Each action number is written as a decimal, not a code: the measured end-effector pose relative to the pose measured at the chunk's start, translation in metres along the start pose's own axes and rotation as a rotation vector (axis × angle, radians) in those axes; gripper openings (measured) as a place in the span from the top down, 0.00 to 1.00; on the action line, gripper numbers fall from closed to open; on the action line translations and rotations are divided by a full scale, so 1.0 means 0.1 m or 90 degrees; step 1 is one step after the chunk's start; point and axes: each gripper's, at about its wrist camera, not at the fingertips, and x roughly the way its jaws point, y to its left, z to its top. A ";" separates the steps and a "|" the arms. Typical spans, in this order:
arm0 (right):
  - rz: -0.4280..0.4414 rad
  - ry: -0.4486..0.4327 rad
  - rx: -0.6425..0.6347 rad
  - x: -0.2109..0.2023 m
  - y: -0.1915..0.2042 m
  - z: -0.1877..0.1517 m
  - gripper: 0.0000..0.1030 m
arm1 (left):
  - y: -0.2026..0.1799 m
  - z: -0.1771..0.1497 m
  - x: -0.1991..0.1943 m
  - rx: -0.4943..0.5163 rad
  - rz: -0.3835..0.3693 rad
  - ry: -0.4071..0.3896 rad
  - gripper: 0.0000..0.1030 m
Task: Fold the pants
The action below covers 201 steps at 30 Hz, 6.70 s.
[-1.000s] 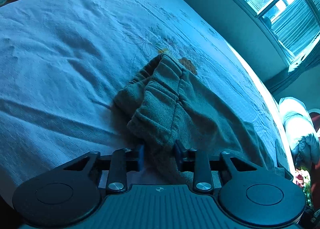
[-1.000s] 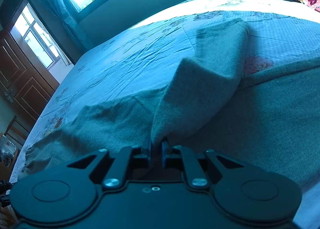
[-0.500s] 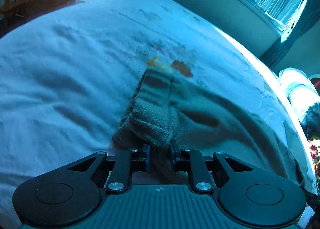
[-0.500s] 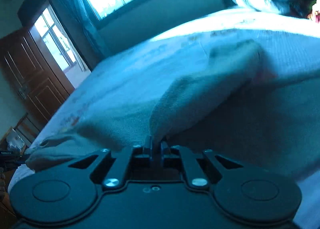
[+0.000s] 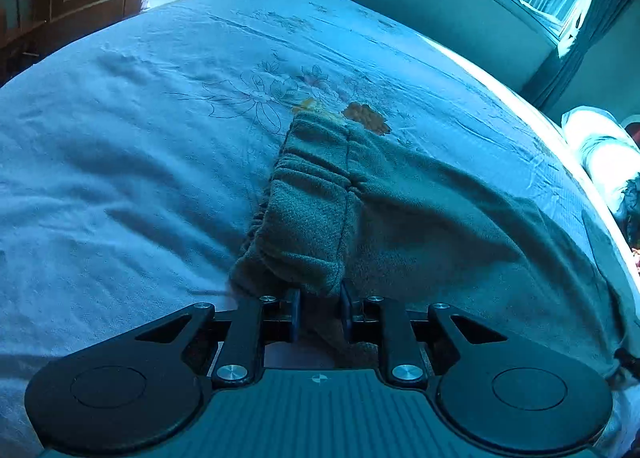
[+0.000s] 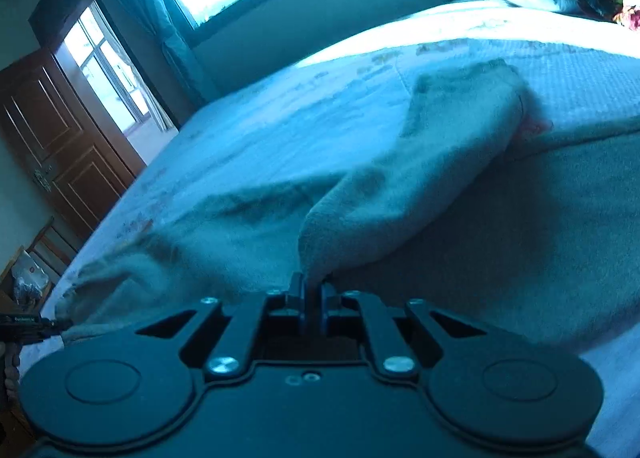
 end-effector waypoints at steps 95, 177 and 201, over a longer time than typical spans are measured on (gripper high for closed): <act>-0.321 -0.003 -0.330 0.52 -0.15 1.38 1.00 | -2.11 -0.63 0.50 0.141 0.202 -0.008 0.00; 0.120 -0.006 0.356 -0.50 -0.86 -0.11 1.00 | -1.60 -0.74 -0.41 0.100 0.154 -0.050 0.00; -0.055 -0.210 0.478 -1.66 -2.78 0.04 0.86 | -2.68 -0.95 0.07 0.193 0.137 -0.034 0.00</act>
